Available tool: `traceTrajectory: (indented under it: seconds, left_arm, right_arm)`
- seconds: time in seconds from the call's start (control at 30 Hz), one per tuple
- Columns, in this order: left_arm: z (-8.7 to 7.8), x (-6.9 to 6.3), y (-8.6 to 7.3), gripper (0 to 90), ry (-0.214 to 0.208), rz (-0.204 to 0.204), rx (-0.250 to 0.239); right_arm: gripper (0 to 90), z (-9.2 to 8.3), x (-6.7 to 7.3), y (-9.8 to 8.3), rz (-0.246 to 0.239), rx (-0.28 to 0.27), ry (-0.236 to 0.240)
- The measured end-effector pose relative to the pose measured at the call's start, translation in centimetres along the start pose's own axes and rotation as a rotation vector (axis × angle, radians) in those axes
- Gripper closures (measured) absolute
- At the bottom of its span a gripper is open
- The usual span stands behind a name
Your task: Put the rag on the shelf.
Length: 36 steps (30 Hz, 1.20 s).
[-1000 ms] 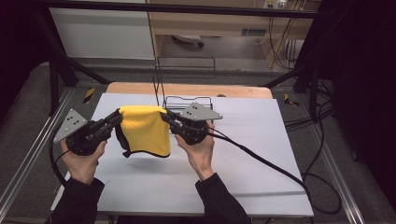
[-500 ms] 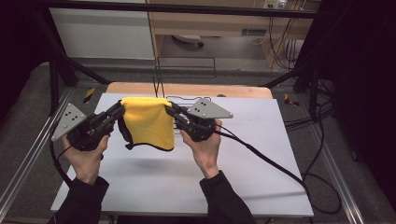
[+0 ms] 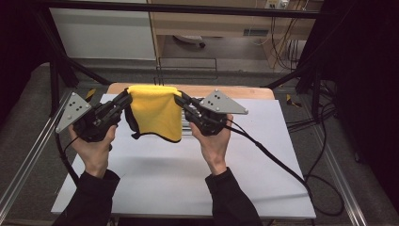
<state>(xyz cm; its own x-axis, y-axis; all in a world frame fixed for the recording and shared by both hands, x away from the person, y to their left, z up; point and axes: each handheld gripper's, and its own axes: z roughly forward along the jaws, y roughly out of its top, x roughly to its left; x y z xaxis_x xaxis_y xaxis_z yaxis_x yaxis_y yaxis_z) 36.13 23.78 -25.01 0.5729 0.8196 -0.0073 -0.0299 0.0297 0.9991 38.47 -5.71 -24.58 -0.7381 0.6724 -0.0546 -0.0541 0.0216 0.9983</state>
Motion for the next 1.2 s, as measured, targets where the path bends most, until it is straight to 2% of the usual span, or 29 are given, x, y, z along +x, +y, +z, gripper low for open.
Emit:
traceTrajectory:
  seconds: [0.63,1.0,1.2]
  left_arm:
    - [4.3,-2.3,3.6,82.1,-0.041,0.020,-0.046]
    - [7.1,-3.2,6.0,82.1,-0.060,0.036,-0.067]
    - [8.4,-3.5,7.1,82.1,-0.056,0.042,-0.073]
  right_arm:
    - [83.7,-2.4,-3.0,3.4,-0.028,-0.078,-0.087]
    - [83.8,-3.1,-5.2,5.7,-0.046,-0.113,-0.134]
    - [83.8,-3.2,-6.2,7.0,-0.060,-0.117,-0.157]
